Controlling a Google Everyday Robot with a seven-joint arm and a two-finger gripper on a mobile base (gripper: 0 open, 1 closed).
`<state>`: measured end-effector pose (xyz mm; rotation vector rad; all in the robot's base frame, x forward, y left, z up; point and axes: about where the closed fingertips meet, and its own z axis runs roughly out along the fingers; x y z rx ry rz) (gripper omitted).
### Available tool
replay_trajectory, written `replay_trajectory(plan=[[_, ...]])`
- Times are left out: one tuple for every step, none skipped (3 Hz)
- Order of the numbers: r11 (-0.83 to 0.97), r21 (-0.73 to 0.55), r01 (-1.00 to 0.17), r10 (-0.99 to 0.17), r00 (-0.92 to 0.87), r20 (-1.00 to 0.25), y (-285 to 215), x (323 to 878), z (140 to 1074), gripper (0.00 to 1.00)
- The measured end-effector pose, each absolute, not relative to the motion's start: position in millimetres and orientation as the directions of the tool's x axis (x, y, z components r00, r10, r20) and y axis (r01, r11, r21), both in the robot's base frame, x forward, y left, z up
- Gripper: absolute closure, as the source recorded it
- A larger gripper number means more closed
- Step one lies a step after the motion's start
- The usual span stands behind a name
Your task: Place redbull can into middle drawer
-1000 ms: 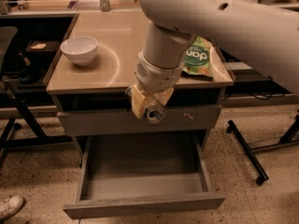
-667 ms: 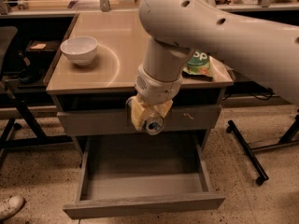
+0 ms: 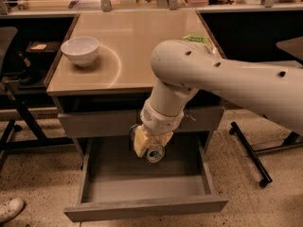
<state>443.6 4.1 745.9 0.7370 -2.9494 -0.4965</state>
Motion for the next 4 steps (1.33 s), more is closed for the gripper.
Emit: replay_trajectory(plan=[[0.834, 0.323, -0.448, -0.468, -0.884, -0.018, 4, 444, 746, 1.0], [0.84, 0.331, -0.43, -0.447, -0.894, -0.029, 8, 444, 732, 1.0], [0.855, 0.362, -0.371, -0.375, -0.925, -0.061, 15, 443, 688, 1.0], [0.851, 0.408, -0.331, -0.319, -0.943, -0.099, 29, 450, 654, 1.0]])
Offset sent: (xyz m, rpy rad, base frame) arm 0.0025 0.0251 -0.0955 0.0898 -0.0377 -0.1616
